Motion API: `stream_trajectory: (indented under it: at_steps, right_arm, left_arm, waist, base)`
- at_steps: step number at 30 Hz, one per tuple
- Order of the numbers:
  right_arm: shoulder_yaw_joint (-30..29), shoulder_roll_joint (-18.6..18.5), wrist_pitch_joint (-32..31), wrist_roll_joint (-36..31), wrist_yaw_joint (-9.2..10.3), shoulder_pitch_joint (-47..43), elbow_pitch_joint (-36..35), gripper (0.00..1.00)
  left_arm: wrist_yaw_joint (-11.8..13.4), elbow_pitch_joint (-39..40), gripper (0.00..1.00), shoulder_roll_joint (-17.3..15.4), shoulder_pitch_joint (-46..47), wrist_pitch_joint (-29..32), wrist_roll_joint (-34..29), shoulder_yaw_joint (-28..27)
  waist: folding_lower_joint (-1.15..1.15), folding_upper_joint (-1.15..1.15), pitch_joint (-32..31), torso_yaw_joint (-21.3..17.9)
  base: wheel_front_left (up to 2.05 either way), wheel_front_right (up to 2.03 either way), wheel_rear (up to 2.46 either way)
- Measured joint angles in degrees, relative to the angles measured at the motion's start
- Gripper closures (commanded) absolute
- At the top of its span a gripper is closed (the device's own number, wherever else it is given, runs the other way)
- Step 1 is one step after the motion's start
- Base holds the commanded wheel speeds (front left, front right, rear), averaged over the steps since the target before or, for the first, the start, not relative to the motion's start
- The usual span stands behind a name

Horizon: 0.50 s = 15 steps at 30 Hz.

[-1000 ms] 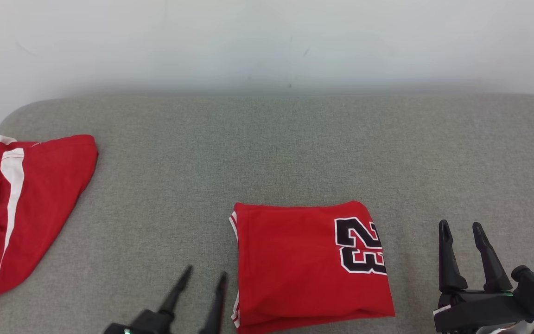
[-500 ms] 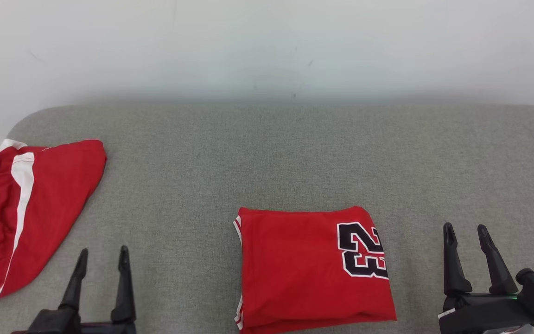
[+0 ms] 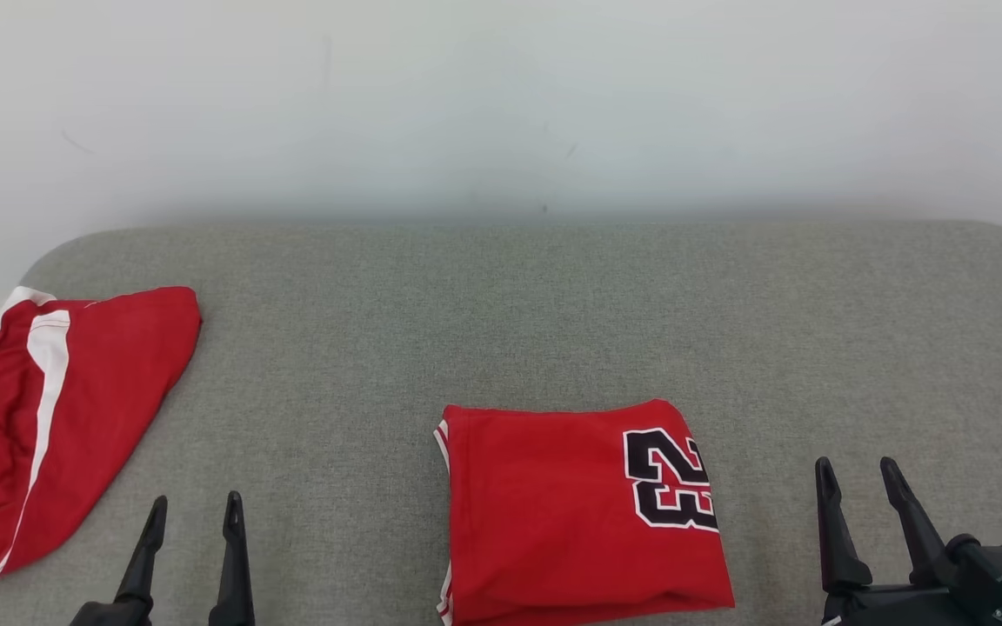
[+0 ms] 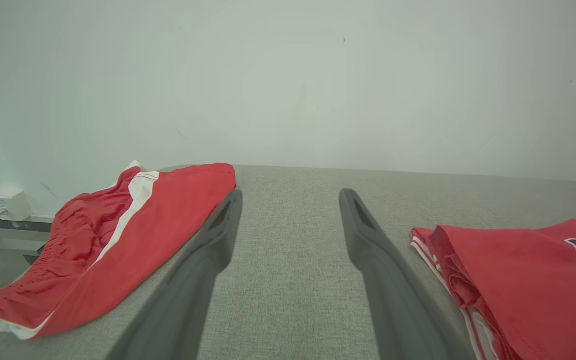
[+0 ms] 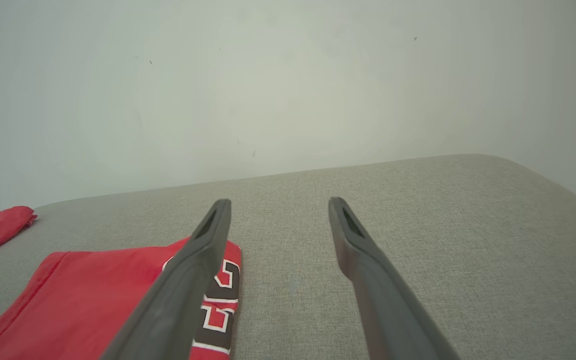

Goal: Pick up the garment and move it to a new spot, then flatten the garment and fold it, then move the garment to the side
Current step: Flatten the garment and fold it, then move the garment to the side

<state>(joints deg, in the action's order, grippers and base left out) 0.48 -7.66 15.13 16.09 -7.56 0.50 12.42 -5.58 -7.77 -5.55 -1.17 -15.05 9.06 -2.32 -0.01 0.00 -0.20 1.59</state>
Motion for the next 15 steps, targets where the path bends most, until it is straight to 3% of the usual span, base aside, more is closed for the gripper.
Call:
stream_trajectory:
  at_steps: [15]
  right_arm:
    - [0.1,0.5,-1.5,-1.6,0.0,-1.7,-0.8,0.0]
  left_arm:
    - [-1.5,-2.2,0.0,-0.8,0.0,0.0,-0.4,1.5]
  waist:
    - [0.01,0.0,-0.9,-0.5]
  base:
    - [0.0,0.0,0.0]
